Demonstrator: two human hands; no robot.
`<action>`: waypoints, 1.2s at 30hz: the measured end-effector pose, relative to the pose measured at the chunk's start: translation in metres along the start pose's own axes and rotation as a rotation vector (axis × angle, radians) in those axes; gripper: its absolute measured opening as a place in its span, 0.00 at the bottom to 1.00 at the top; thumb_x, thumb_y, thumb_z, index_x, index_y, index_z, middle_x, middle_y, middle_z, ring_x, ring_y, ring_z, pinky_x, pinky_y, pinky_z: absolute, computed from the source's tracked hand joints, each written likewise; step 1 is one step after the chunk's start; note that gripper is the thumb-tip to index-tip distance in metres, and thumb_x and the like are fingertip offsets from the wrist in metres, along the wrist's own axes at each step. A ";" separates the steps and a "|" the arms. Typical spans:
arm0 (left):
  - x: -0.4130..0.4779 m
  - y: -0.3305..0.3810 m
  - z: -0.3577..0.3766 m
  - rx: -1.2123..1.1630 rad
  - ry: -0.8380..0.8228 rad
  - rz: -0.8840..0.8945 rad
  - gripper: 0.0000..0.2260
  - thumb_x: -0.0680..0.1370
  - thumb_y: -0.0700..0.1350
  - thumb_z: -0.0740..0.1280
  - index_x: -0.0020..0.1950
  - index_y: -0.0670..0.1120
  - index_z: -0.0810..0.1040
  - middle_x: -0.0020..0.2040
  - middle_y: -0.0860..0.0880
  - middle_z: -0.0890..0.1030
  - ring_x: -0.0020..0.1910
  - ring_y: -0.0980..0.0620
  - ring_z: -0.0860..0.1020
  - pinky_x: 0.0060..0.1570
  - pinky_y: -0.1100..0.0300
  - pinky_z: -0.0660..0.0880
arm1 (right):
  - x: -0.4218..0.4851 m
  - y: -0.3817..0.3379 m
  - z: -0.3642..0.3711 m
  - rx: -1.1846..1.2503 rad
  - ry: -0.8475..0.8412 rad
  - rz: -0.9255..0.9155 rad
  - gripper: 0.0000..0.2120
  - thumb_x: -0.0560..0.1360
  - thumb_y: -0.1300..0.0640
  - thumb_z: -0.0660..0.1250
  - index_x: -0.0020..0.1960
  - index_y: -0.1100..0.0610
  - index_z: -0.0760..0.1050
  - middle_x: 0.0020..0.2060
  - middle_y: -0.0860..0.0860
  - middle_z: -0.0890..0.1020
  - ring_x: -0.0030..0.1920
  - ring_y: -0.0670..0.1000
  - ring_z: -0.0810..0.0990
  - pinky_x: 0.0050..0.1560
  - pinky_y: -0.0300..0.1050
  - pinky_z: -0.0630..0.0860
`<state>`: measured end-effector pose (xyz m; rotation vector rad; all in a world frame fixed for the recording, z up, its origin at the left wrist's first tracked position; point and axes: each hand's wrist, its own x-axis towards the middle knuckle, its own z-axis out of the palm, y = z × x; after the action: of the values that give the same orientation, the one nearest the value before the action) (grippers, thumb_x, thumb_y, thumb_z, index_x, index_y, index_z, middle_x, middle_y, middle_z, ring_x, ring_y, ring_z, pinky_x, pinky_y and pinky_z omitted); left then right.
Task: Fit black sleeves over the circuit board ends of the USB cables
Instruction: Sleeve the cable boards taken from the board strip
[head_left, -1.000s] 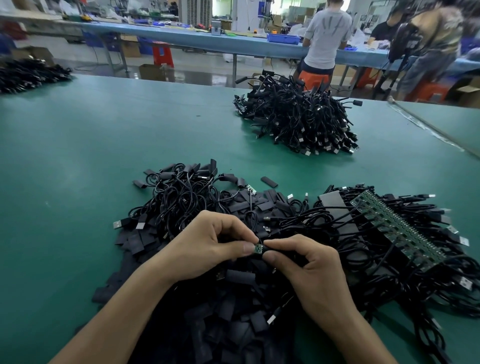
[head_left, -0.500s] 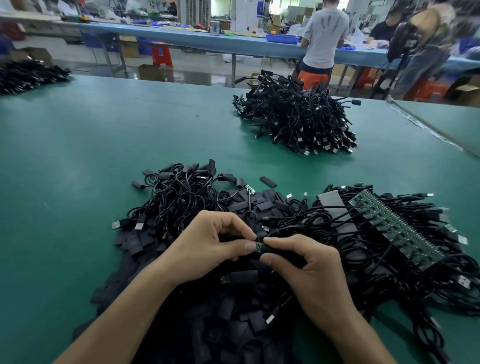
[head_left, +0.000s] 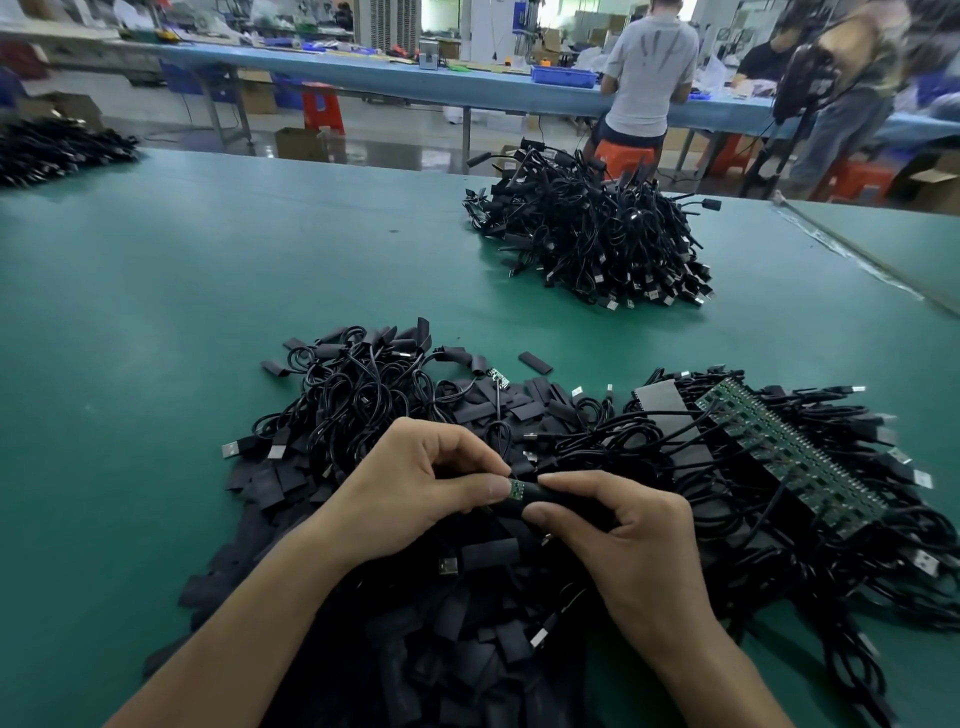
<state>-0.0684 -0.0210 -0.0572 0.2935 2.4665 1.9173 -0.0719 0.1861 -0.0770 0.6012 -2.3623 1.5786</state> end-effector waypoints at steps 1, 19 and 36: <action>0.000 0.000 0.000 0.009 -0.003 -0.003 0.03 0.72 0.39 0.76 0.44 0.45 0.85 0.35 0.49 0.84 0.33 0.57 0.80 0.36 0.66 0.76 | 0.000 0.000 0.000 -0.015 -0.004 -0.003 0.12 0.65 0.47 0.77 0.48 0.46 0.85 0.40 0.38 0.85 0.40 0.39 0.84 0.41 0.32 0.78; 0.000 -0.001 -0.001 -0.027 -0.035 -0.037 0.01 0.76 0.39 0.73 0.44 0.42 0.84 0.35 0.47 0.84 0.35 0.55 0.81 0.35 0.66 0.76 | 0.000 -0.002 -0.001 0.090 -0.117 0.038 0.11 0.66 0.45 0.76 0.48 0.39 0.84 0.38 0.38 0.85 0.39 0.40 0.85 0.40 0.32 0.78; -0.002 0.001 0.000 0.024 -0.079 -0.030 0.08 0.72 0.45 0.77 0.50 0.49 0.83 0.40 0.50 0.86 0.38 0.57 0.83 0.41 0.67 0.75 | 0.000 0.000 0.004 -0.040 0.003 -0.047 0.12 0.66 0.49 0.77 0.50 0.48 0.85 0.41 0.39 0.85 0.44 0.39 0.84 0.45 0.32 0.77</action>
<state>-0.0662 -0.0212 -0.0565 0.3234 2.4314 1.8294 -0.0717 0.1821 -0.0787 0.6409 -2.3538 1.5071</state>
